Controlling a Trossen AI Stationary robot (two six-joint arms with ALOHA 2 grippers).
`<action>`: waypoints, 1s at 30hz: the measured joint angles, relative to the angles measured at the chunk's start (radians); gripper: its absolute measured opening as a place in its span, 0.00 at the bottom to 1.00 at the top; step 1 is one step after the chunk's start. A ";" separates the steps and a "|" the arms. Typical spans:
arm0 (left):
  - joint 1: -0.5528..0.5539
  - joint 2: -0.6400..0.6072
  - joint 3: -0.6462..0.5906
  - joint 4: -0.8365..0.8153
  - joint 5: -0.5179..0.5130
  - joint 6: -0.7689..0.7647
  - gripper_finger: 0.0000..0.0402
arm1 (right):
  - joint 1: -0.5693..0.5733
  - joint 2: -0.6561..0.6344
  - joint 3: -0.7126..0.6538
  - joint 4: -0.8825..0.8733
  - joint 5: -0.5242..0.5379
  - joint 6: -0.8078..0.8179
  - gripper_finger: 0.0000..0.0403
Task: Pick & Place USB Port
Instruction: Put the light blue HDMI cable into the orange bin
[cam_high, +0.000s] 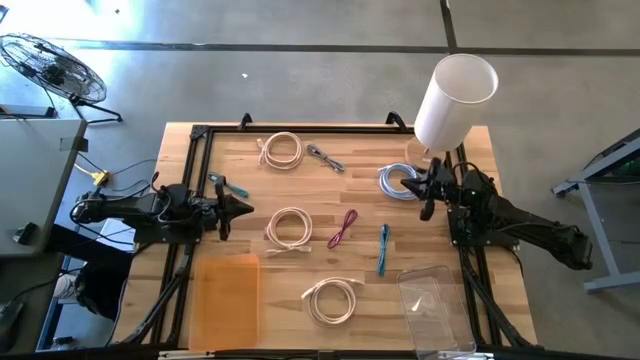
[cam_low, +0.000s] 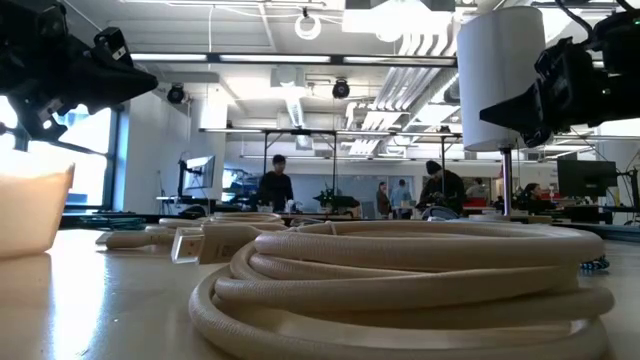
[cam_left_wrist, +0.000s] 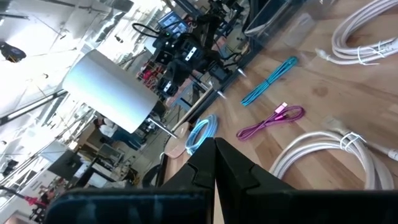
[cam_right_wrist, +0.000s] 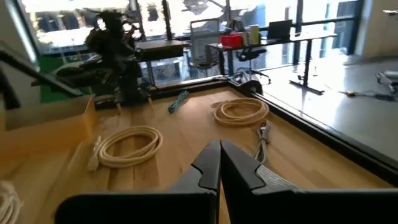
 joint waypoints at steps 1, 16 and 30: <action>0.000 0.000 0.000 0.000 0.002 0.000 0.00 | 0.000 0.000 0.000 0.006 -0.017 -0.016 0.00; 0.000 0.000 0.000 0.000 0.018 0.000 0.00 | 0.062 0.023 0.223 0.022 -0.049 -0.185 0.00; 0.000 0.002 0.000 -0.002 0.003 0.026 0.00 | 0.254 0.452 0.765 -0.349 0.233 -0.472 0.00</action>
